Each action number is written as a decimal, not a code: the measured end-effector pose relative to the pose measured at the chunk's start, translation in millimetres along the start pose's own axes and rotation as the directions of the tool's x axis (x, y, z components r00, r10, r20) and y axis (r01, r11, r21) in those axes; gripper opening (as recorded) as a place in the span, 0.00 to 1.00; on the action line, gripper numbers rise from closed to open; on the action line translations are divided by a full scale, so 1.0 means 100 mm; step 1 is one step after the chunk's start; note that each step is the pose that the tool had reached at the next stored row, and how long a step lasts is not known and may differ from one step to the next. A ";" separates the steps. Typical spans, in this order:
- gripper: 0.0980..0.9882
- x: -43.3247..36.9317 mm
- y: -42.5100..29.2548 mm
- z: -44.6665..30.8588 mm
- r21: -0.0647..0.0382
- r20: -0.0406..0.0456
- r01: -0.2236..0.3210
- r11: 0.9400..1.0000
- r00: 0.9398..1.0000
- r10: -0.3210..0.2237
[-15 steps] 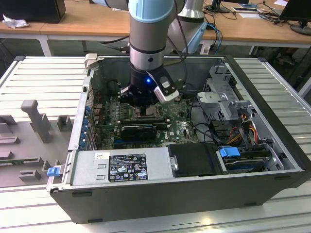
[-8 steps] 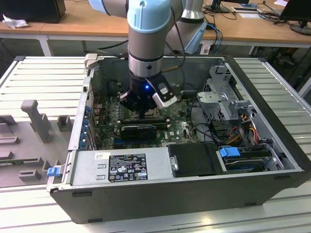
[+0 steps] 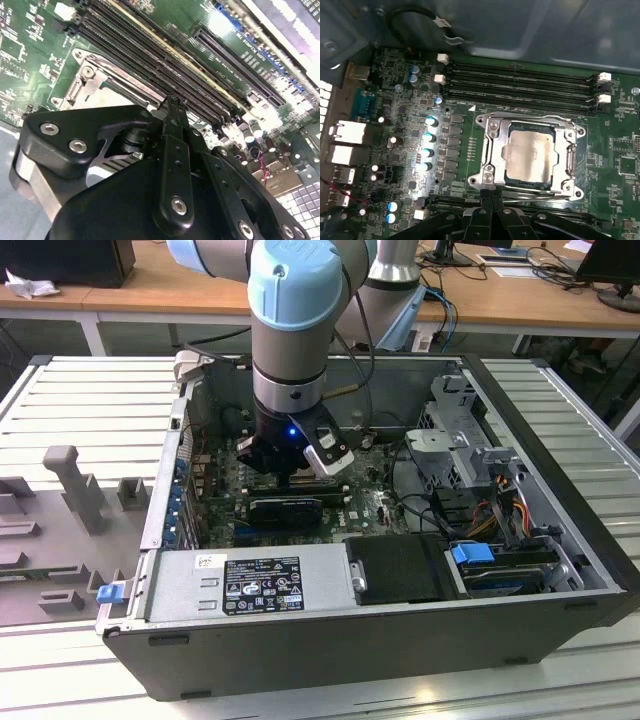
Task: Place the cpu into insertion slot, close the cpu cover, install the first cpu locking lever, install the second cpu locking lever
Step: 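Install the second cpu locking lever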
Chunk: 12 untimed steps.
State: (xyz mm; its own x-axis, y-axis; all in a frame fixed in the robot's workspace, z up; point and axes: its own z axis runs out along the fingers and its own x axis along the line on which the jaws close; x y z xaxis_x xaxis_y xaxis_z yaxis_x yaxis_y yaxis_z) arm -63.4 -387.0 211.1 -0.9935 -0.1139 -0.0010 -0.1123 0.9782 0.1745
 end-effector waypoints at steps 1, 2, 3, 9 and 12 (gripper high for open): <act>0.01 0.013 -0.009 0.001 -0.005 0.000 0.001 1.000 1.000 -0.001; 0.01 0.026 -0.015 0.001 -0.010 0.001 0.002 1.000 1.000 -0.002; 0.01 0.042 -0.022 0.001 -0.016 0.001 0.003 1.000 1.000 -0.003; 0.01 0.077 -0.033 0.030 -0.037 0.002 0.016 0.999 1.000 -0.016; 0.01 0.079 -0.038 0.058 -0.062 0.004 0.024 0.998 1.000 -0.024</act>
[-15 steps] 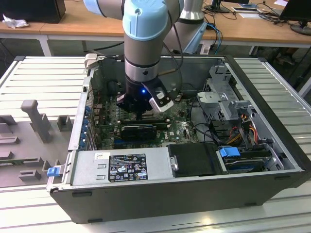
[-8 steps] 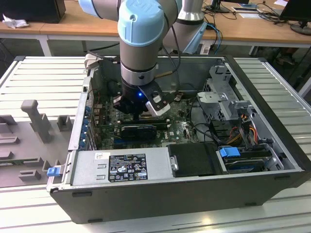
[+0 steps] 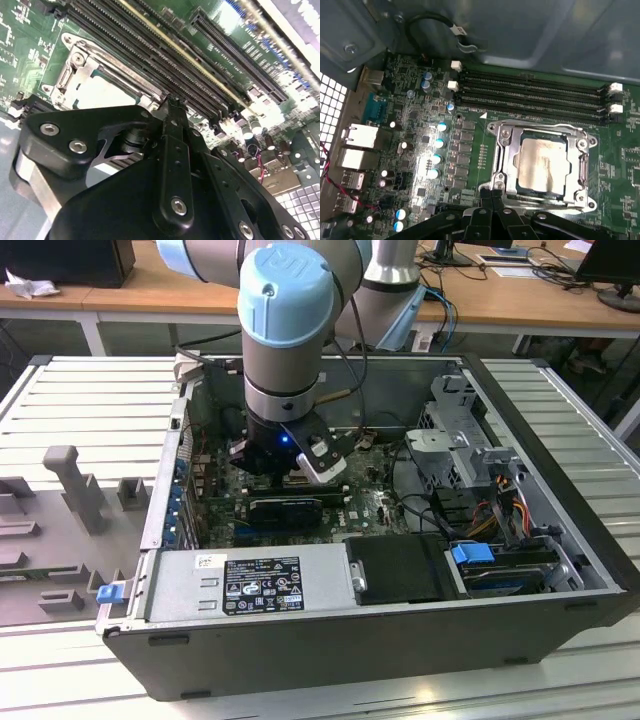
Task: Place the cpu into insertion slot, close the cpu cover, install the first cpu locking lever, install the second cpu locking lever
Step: 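Install the second cpu locking lever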
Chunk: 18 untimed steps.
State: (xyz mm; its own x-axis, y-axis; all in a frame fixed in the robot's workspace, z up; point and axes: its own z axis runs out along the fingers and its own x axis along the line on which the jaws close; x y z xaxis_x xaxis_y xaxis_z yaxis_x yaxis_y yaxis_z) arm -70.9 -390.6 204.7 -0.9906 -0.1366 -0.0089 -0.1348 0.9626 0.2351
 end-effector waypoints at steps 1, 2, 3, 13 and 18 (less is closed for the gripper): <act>0.01 0.001 -0.001 0.006 -0.004 0.000 0.001 1.000 1.000 -0.001; 0.01 0.003 -0.002 0.013 -0.009 0.001 0.003 1.000 1.000 -0.003; 0.01 0.005 -0.003 0.018 -0.013 0.001 0.004 1.000 1.000 -0.004; 0.01 0.034 0.017 -0.044 -0.037 0.001 0.019 0.999 1.000 -0.019; 0.01 0.031 0.094 -0.364 -0.037 0.001 0.019 0.999 1.000 -0.019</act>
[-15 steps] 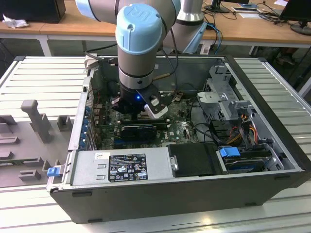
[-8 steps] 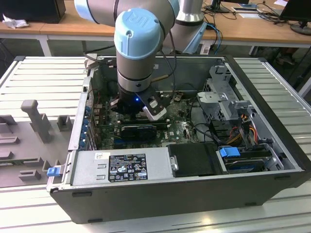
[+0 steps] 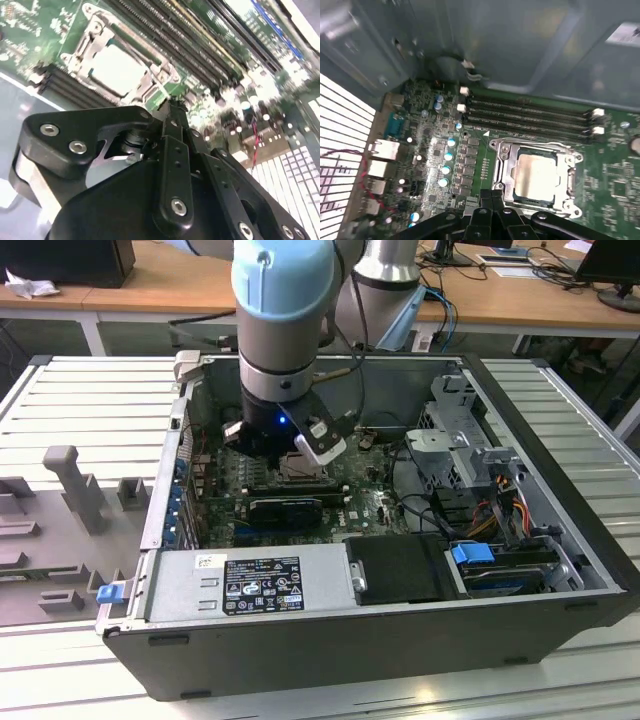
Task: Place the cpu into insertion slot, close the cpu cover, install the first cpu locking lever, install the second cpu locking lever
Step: 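Install the second cpu locking lever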
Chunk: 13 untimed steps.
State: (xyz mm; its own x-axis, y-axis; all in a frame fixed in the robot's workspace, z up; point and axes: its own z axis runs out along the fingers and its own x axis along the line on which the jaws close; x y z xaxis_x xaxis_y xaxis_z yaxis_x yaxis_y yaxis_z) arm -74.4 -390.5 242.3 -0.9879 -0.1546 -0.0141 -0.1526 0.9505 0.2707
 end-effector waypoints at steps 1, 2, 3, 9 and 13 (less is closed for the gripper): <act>0.01 -0.007 0.007 -0.026 0.000 0.000 0.000 1.000 1.000 0.000; 0.01 -0.021 0.006 -0.031 0.000 0.000 0.000 1.000 1.000 0.000; 0.01 -0.043 0.003 -0.032 -0.001 0.000 0.000 1.000 1.000 0.000; 0.01 -0.355 -0.082 -0.047 -0.007 -0.007 -0.003 1.000 1.000 0.003; 0.01 -0.339 -0.178 -0.032 -0.007 -0.002 -0.020 1.000 1.000 0.020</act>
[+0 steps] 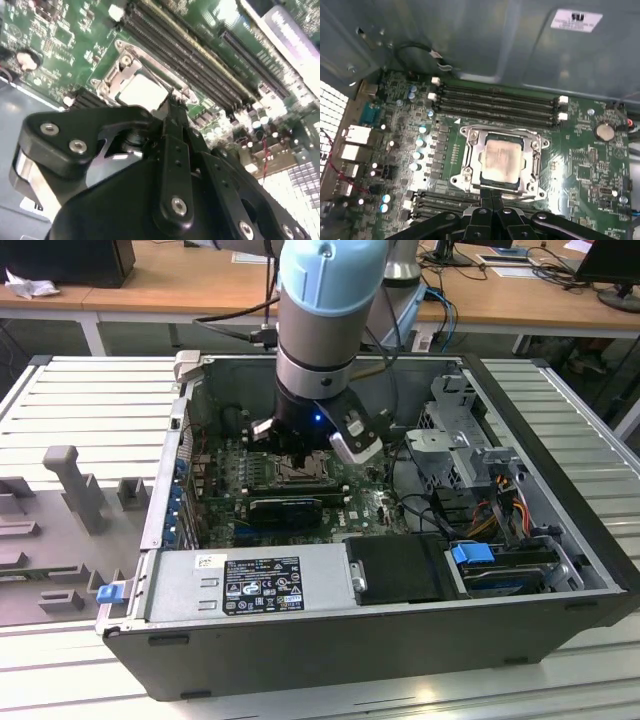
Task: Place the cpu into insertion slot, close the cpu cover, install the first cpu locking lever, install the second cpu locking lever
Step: 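Install the second cpu locking lever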
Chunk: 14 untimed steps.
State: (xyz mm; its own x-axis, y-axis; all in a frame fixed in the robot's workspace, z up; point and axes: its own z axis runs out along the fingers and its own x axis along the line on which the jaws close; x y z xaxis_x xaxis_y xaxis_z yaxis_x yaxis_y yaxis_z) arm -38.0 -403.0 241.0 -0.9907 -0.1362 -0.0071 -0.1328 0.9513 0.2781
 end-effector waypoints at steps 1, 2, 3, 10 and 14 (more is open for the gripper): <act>0.01 0.000 -0.006 0.018 0.000 0.005 -0.017 1.000 1.000 0.017; 0.01 0.001 -0.009 0.031 0.000 0.008 -0.028 1.000 1.000 0.028; 0.01 0.011 -0.013 0.051 0.000 0.010 -0.035 0.999 0.999 0.035; 0.01 0.210 -0.038 0.211 -0.001 0.010 -0.035 0.999 0.999 0.035; 0.01 0.221 -0.057 0.281 -0.001 0.010 -0.035 0.999 0.999 0.035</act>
State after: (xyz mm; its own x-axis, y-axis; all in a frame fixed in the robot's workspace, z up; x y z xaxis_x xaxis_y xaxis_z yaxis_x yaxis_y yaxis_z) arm -60.0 -403.6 212.3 -0.9950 -0.0998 -0.0070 -0.0978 0.9554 0.2786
